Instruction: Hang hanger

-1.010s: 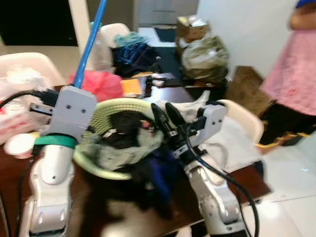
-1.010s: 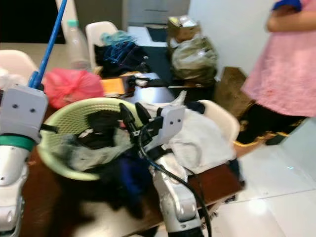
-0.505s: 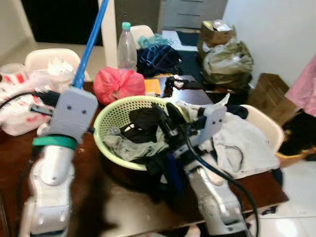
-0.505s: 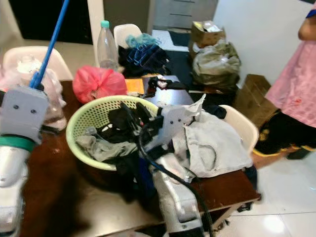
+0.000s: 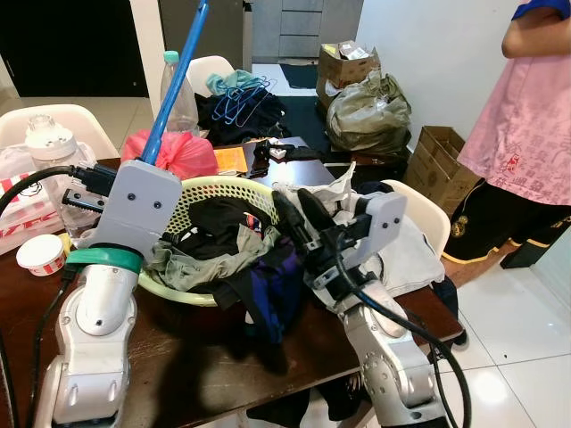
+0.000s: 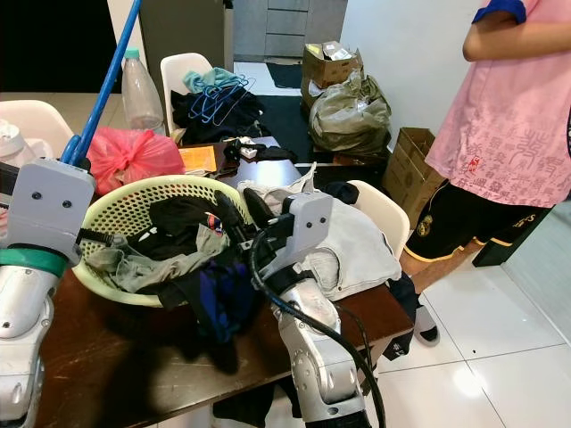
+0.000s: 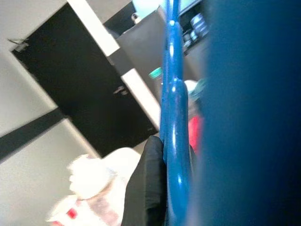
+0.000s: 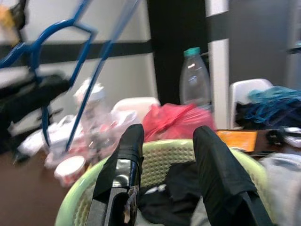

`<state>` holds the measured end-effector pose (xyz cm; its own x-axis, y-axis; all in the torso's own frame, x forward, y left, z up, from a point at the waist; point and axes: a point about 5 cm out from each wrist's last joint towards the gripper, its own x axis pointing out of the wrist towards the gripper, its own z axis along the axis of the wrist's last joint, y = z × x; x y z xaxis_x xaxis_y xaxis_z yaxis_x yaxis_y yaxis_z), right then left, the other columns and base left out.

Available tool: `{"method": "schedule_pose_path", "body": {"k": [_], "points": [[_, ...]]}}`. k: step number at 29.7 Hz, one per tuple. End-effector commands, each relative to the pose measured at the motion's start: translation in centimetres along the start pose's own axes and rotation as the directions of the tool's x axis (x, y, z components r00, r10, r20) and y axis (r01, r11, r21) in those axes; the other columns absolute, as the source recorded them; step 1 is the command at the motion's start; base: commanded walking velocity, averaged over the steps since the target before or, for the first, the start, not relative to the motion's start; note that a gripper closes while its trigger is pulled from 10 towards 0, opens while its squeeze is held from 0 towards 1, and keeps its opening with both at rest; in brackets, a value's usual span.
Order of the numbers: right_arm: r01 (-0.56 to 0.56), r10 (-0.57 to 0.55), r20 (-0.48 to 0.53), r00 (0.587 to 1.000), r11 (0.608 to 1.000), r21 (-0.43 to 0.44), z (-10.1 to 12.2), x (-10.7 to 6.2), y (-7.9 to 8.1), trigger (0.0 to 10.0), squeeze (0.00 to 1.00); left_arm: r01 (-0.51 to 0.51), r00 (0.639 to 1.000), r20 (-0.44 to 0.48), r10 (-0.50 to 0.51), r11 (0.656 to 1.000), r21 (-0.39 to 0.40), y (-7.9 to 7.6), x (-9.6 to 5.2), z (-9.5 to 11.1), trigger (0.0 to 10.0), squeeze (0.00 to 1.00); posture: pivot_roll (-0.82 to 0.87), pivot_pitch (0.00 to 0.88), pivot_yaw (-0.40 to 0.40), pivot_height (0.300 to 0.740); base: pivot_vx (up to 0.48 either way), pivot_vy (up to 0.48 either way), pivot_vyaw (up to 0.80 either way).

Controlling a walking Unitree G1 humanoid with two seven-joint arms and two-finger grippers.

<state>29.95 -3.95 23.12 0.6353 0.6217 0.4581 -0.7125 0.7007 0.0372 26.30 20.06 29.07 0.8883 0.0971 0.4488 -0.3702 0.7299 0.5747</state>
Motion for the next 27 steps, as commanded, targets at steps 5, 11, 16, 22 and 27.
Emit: {"method": "schedule_pose_path", "body": {"k": [5,11,16,22,27], "points": [[-0.088,0.08,-0.132,0.988,0.994,-0.061,-1.9,2.2,0.3,10.0,0.0,-0.026,0.998,-0.051,0.041,0.96,0.279,3.4,-0.2,-1.5,10.0,0.0,0.2,0.109,-0.034,0.74,0.0,0.0,0.0],[-0.063,0.016,-0.346,0.938,0.99,-0.123,-4.4,8.4,0.7,10.0,0.0,0.144,0.988,-0.097,-0.12,0.944,0.296,6.3,-2.3,-0.8,10.0,0.0,0.34,0.188,-0.086,0.74,0.0,0.0,0.0],[-0.071,0.003,-0.415,0.91,0.986,-0.15,-5.0,9.3,1.0,10.0,0.0,0.231,0.973,-0.033,-0.229,0.954,0.19,3.7,-3.0,0.7,10.0,0.0,0.38,0.208,-0.1,0.74,0.0,0.0,0.0],[-0.141,-0.041,-0.514,0.857,0.94,-0.31,-5.0,9.7,-0.2,10.0,0.0,0.254,0.966,0.002,-0.258,0.952,0.172,2.2,-3.5,2.0,10.0,0.0,0.42,0.215,-0.116,0.74,0.0,0.0,0.0],[-0.166,-0.1,-0.568,0.817,0.902,-0.398,-5.2,9.3,-1.8,10.0,0.0,0.245,0.969,-0.005,-0.248,0.951,0.187,2.9,-3.8,2.1,10.0,0.0,0.43,0.217,-0.119,0.74,0.0,0.0,0.0]]}}
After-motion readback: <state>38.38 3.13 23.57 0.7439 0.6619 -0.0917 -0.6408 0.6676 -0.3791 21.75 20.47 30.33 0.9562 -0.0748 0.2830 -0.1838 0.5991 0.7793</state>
